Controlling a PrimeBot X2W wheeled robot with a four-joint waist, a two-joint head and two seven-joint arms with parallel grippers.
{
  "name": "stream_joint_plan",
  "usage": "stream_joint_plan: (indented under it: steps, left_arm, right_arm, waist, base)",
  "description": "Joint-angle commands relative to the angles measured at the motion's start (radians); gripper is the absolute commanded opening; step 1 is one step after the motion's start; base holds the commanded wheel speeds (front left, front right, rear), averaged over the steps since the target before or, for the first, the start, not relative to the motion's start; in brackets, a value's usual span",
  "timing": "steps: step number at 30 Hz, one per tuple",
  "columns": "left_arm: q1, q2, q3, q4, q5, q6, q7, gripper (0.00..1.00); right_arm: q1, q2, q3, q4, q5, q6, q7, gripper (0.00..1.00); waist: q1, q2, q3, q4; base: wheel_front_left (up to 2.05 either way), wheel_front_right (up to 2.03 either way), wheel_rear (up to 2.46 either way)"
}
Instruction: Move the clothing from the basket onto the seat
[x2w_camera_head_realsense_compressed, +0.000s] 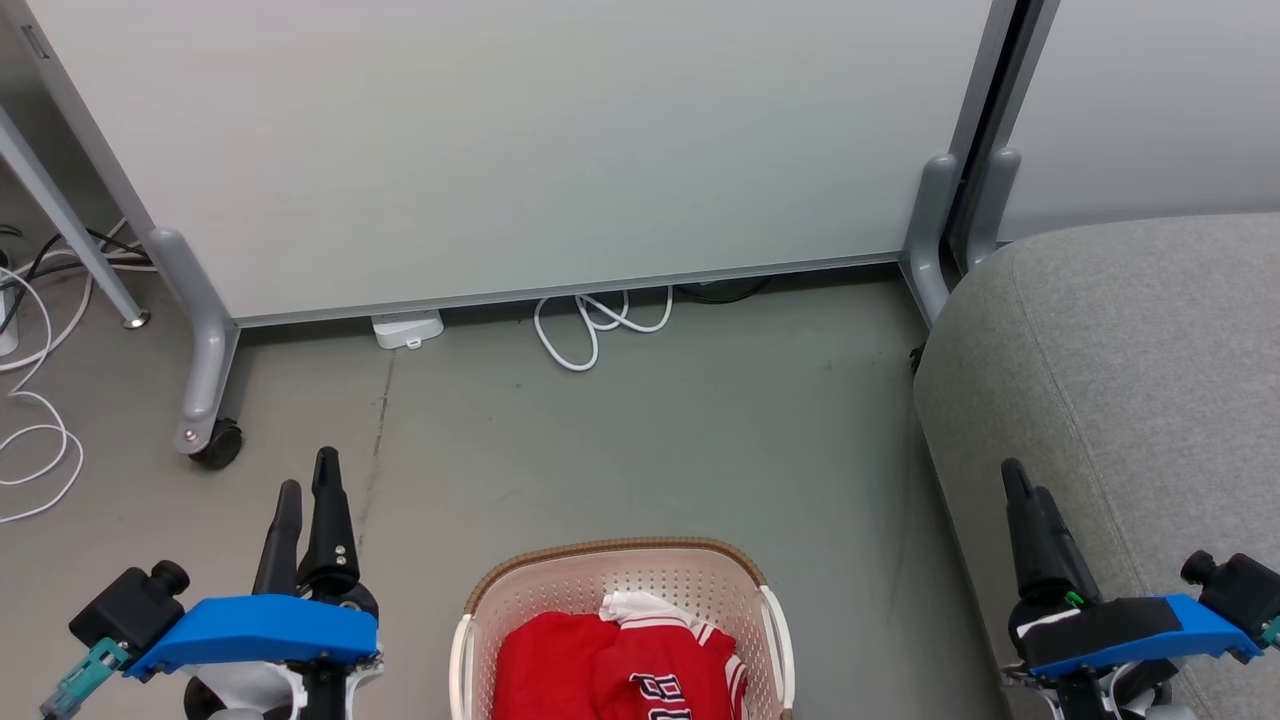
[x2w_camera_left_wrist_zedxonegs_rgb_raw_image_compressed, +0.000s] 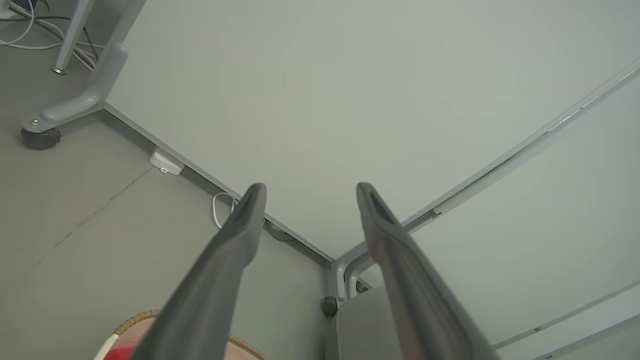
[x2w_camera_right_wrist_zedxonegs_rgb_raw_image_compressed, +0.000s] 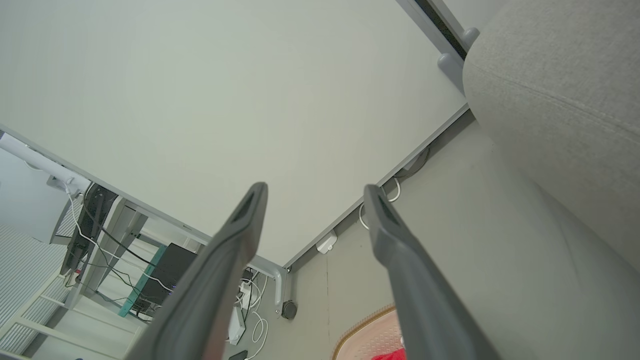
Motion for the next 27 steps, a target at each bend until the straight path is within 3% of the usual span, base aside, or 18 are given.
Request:
stream_joint_plan:
  steps: [1, 27]
  left_arm:
    - [-0.027, 0.008, -0.008, -0.013, 0.038, 0.002, -0.012, 1.00]
    - [-0.040, 0.010, -0.075, 0.020, 0.395, 0.013, -0.089, 1.00]
  right_arm:
    - [-0.017, -0.006, 0.005, -0.015, -0.038, 0.001, -0.011, 1.00]
    - [-0.021, -0.008, 0.043, 0.010, -0.350, 0.002, -0.088, 1.00]
  waist:
    - [0.0000, -0.0001, 0.000, 0.000]
    - [-0.0001, -0.0001, 0.005, 0.007]
  base:
    - [0.00, 0.00, 0.00]
    - [0.00, 0.00, 0.00]
